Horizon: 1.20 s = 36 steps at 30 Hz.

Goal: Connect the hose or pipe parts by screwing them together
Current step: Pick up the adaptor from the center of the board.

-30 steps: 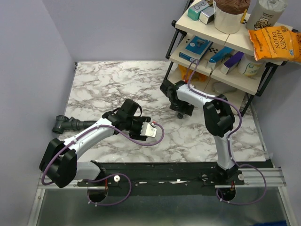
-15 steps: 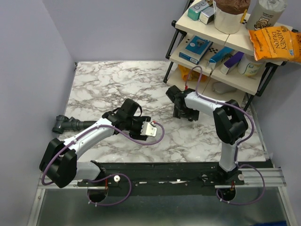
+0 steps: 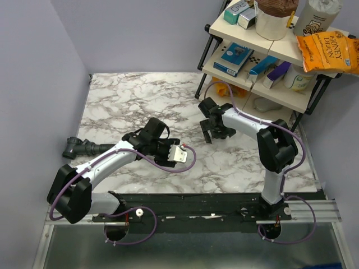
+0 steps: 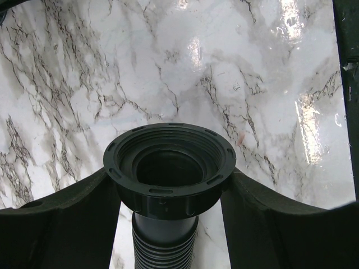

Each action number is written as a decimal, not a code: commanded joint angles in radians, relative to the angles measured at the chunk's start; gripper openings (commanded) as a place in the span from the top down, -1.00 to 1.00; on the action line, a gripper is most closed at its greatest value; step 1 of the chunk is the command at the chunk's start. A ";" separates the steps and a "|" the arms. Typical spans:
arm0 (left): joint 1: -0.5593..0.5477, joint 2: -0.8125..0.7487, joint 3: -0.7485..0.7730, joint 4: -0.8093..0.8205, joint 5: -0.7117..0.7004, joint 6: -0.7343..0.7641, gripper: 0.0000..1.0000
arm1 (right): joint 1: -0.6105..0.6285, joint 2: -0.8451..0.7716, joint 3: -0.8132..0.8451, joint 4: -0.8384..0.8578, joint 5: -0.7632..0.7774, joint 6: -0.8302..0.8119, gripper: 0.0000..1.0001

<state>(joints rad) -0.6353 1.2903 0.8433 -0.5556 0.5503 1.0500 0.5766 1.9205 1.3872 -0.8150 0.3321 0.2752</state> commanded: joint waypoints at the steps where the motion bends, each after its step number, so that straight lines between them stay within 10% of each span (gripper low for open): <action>1: -0.003 0.001 0.033 -0.015 0.022 0.008 1.00 | -0.003 -0.034 0.073 -0.062 0.070 -0.122 -1.00; 22: -0.003 0.001 0.039 -0.017 0.019 0.001 1.00 | -0.067 0.064 0.059 0.298 0.015 -0.228 -0.98; 32: -0.017 -0.023 0.043 -0.014 0.028 -0.019 1.00 | -0.075 0.094 0.001 0.275 -0.152 -0.128 -0.60; 36: -0.032 -0.026 0.066 -0.029 0.040 -0.036 1.00 | -0.075 0.055 -0.080 0.281 -0.209 -0.082 -0.06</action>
<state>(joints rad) -0.6495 1.2922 0.8597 -0.5735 0.5507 1.0351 0.4999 1.9907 1.3884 -0.5129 0.2283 0.1276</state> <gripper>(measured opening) 0.709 0.671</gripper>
